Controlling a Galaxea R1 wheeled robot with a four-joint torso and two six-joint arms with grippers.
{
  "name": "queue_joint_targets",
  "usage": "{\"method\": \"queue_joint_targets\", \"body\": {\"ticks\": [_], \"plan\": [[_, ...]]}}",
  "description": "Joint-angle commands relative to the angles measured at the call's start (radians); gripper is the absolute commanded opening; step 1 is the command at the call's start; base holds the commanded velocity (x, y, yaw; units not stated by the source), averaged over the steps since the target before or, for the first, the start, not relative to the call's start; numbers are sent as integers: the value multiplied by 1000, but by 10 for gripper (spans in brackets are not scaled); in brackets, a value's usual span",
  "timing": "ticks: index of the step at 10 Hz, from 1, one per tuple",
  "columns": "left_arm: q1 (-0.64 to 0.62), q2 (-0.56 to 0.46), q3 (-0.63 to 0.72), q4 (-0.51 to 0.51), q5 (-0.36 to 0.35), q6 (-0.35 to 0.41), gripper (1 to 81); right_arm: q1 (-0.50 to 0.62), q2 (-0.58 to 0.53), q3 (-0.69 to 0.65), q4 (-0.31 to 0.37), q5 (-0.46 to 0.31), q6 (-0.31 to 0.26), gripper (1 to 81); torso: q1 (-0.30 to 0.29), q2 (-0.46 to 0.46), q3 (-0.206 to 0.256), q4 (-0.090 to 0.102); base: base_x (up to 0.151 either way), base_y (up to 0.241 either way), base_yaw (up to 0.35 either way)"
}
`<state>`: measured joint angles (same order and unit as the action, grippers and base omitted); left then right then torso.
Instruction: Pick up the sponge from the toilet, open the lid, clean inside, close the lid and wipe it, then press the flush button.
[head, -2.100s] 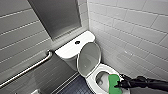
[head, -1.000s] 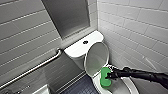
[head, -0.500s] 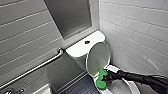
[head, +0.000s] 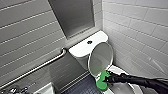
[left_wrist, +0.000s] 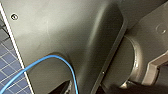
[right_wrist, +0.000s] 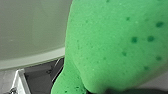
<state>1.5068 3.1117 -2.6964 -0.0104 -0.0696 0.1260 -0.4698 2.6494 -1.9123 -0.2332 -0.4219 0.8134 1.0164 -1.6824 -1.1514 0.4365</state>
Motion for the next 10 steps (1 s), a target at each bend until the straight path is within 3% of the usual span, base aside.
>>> {"method": "queue_joint_targets", "body": {"ticks": [1,4,10], "plan": [[19,-1,7,9,93,0,811,-65,-179,205,-32,262,33,10,0,0,0,0,0,0,0],[19,1,7,7,93,0,811,-120,-305,336,-83,342,32,10,0,0,0,0,0,0,0],[19,1,7,9,93,1,811,-232,-527,472,-87,384,32,10,0,0,0,0,0,0,0]]}}
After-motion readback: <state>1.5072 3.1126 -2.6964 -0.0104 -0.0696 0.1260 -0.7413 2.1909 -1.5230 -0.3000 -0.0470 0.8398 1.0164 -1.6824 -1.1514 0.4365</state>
